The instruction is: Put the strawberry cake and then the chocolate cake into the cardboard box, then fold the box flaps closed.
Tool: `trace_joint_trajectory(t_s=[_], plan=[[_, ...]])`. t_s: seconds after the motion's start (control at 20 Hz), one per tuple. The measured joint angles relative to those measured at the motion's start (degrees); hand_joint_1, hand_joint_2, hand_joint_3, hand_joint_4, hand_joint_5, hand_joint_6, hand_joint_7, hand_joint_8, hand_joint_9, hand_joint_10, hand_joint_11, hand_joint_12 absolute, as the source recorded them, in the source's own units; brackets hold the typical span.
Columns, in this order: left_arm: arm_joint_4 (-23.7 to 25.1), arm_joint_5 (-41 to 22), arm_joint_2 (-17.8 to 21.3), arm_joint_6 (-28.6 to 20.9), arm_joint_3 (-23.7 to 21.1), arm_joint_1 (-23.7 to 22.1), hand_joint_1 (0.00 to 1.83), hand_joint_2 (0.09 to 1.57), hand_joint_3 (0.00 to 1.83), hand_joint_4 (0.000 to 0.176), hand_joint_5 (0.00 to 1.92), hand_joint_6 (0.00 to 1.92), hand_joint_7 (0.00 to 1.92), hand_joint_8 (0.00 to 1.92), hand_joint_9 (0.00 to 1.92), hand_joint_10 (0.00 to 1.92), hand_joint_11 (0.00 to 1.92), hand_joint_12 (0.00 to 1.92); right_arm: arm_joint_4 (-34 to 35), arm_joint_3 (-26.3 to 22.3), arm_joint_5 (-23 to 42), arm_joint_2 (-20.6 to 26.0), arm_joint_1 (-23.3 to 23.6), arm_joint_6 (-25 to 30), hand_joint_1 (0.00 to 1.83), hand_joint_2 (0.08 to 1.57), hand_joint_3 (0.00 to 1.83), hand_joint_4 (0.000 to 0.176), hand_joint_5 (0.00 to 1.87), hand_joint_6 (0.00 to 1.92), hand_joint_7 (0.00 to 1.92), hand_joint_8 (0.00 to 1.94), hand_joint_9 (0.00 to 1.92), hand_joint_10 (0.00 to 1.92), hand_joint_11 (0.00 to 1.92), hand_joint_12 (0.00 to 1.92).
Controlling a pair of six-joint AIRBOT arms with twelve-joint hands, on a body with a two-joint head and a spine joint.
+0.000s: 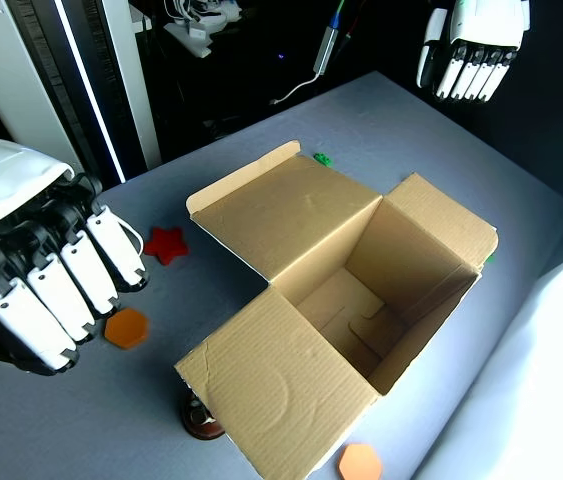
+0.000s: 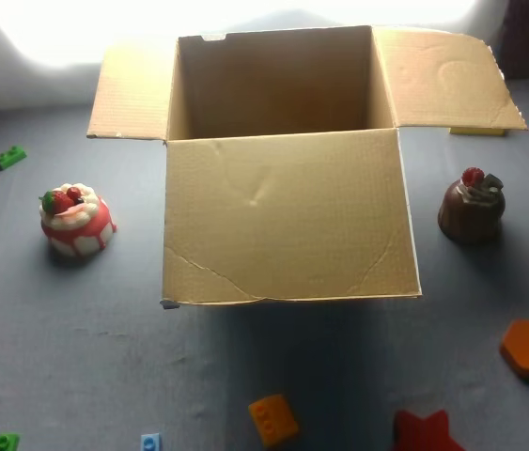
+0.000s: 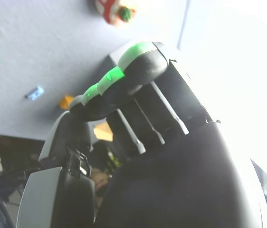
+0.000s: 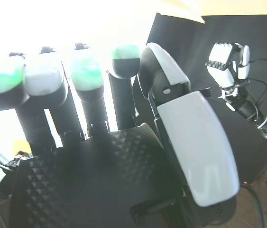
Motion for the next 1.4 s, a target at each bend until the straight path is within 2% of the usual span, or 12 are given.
trace_joint_trajectory(t_s=[0.2,0.25,0.3,0.4,0.55,0.65,0.7,0.8,0.9,1.05,1.2,1.4], plan=[[0.02,-0.74,-0.02,-0.02,-0.52,-1.49,0.24,1.09,0.0,0.064,0.24,0.01,0.36,0.01,0.36,0.02,0.0,1.02,-0.24,-0.11,0.33,0.0,-0.02,-0.02,0.14,1.16,0.0,0.031,0.23,0.01,0.14,0.0,0.11,0.16,0.0,1.17],[1.05,-0.31,0.0,-0.04,-0.9,-1.77,0.31,1.09,0.0,0.058,0.28,0.02,0.36,0.0,0.36,0.01,0.0,1.02,-0.17,-0.11,0.0,0.0,-0.02,-0.02,0.16,1.16,0.0,0.018,0.23,0.01,0.16,0.0,0.11,0.15,0.0,1.23],[2.19,-0.28,-0.13,-0.04,-1.36,-1.95,0.22,1.08,0.0,0.055,0.27,0.02,0.34,0.0,0.35,0.01,0.0,1.02,-0.15,-0.11,-0.11,0.0,-0.02,-0.02,0.19,1.17,0.0,0.013,0.23,0.01,0.15,0.0,0.11,0.14,0.0,1.27],[2.51,-0.5,-0.15,-0.04,-2.08,-1.95,0.22,1.07,0.0,0.061,0.25,0.0,0.3,0.0,0.33,0.0,0.0,0.98,-0.26,-0.11,-0.02,0.0,-0.02,-0.02,0.16,1.16,0.0,0.024,0.23,0.0,0.14,0.0,0.13,0.13,0.0,1.24],[3.02,-0.66,-0.15,-0.07,-3.65,-1.97,0.18,1.08,0.0,0.054,0.2,0.0,0.24,0.0,0.27,0.0,0.0,0.91,-0.22,-0.11,-0.07,0.0,-0.02,-0.02,0.14,1.13,0.0,0.002,0.2,0.0,0.16,0.0,0.14,0.1,0.0,1.12],[4.28,-0.87,-0.28,-0.11,-3.89,-2.14,0.19,1.07,0.0,0.06,0.2,0.0,0.24,0.0,0.26,0.0,0.0,0.9,-0.13,-0.11,-0.07,0.0,-0.02,-0.02,0.16,1.12,0.0,0.001,0.19,0.0,0.16,0.0,0.15,0.1,0.0,1.1],[5.27,-0.61,-0.31,-0.07,-4.11,-2.14,0.15,1.03,0.0,0.045,0.21,0.01,0.23,0.0,0.24,0.0,0.0,0.91,-0.17,-0.11,-0.04,0.0,-0.02,-0.02,0.15,1.12,0.0,0.009,0.14,0.0,0.16,0.0,0.13,0.08,0.0,0.99],[6.01,-0.39,-0.24,-0.07,-4.79,-2.14,0.17,1.02,0.0,0.066,0.24,0.01,0.25,0.01,0.25,0.0,0.0,0.92,-0.13,-0.11,-0.09,0.0,-0.02,-0.02,0.19,1.1,0.0,0.022,0.15,0.01,0.15,0.0,0.13,0.04,0.0,0.88],[5.7,-0.59,-0.26,0.13,-5.49,-1.99,0.26,1.04,0.0,0.045,0.34,0.02,0.37,0.01,0.31,0.01,0.0,0.97,-0.22,-0.11,-0.04,0.0,-0.02,-0.02,0.23,1.11,0.0,0.038,0.12,0.0,0.14,0.0,0.15,0.03,0.0,0.84],[5.53,0.04,-1.05,1.57,-6.64,2.23,0.26,1.04,0.0,0.014,0.27,0.0,0.28,0.0,0.27,0.0,0.0,0.93,-0.15,-0.11,-0.07,0.0,-0.02,-0.04,0.24,1.1,0.0,0.038,0.11,0.0,0.16,0.01,0.18,0.03,0.0,0.86],[2.1,1.18,-2.38,3.02,-6.84,5.46,0.3,1.07,0.01,0.017,0.22,0.0,0.18,0.0,0.18,0.0,0.0,0.77,-0.22,-0.11,-0.09,0.0,-0.02,-0.04,0.22,1.11,0.0,0.016,0.12,0.0,0.16,0.0,0.17,0.02,0.0,0.84],[-1.92,4.31,-6.01,4.22,-6.16,10.34,0.36,1.08,0.01,0.022,0.18,0.0,0.15,0.0,0.15,0.0,0.0,0.69,-0.2,-0.13,-0.11,0.0,-0.02,-0.04,0.23,1.1,0.0,0.013,0.12,0.0,0.14,0.0,0.15,0.01,0.0,0.83]])
